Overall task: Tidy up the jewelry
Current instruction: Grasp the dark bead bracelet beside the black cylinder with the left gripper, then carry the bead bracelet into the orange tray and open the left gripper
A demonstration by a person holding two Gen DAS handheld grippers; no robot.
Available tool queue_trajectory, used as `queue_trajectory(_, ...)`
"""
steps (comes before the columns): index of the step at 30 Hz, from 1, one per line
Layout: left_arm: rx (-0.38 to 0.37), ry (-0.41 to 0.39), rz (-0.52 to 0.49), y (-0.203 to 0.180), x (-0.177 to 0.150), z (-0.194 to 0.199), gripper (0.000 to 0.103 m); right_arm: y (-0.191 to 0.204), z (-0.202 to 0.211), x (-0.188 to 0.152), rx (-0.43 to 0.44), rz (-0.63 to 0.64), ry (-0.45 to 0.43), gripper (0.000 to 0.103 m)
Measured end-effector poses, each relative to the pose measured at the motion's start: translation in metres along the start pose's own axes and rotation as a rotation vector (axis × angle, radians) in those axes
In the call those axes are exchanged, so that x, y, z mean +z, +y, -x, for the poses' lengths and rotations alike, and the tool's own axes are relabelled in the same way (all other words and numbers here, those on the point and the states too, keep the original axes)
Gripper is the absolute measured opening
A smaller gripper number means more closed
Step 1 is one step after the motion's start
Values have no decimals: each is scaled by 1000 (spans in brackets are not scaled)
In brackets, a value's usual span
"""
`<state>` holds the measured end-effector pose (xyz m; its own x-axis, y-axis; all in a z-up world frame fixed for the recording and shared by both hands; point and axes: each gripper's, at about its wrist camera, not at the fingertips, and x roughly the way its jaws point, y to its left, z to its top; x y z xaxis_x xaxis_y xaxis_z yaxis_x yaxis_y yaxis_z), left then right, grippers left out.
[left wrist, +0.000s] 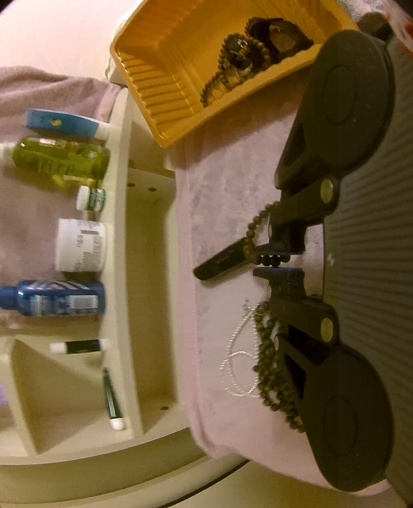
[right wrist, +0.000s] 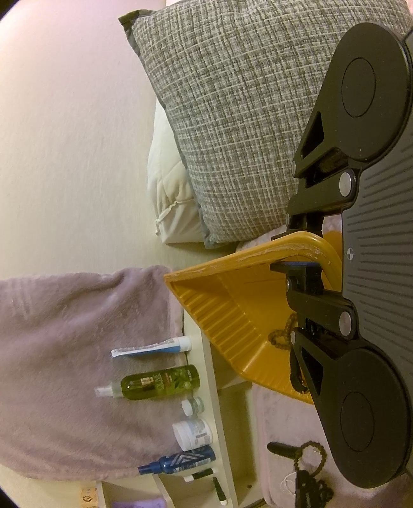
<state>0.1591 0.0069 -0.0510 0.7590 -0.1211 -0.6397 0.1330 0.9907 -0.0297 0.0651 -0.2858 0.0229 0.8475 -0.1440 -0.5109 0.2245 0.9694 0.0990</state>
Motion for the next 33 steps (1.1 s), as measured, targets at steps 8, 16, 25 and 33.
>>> queue_trajectory(8,-25,-60,-33,-10,26,22,6,1,1,2,5,-1,-1,9)
queue_trajectory(16,-98,-98,-53,-27,48,36,6,1,1,2,8,-6,-1,9)
queue_trajectory(25,-215,-119,-75,-63,61,43,6,0,1,2,10,-15,-4,9)
queue_trajectory(33,-349,-99,-133,-117,61,39,6,-1,1,2,12,-26,-2,9)
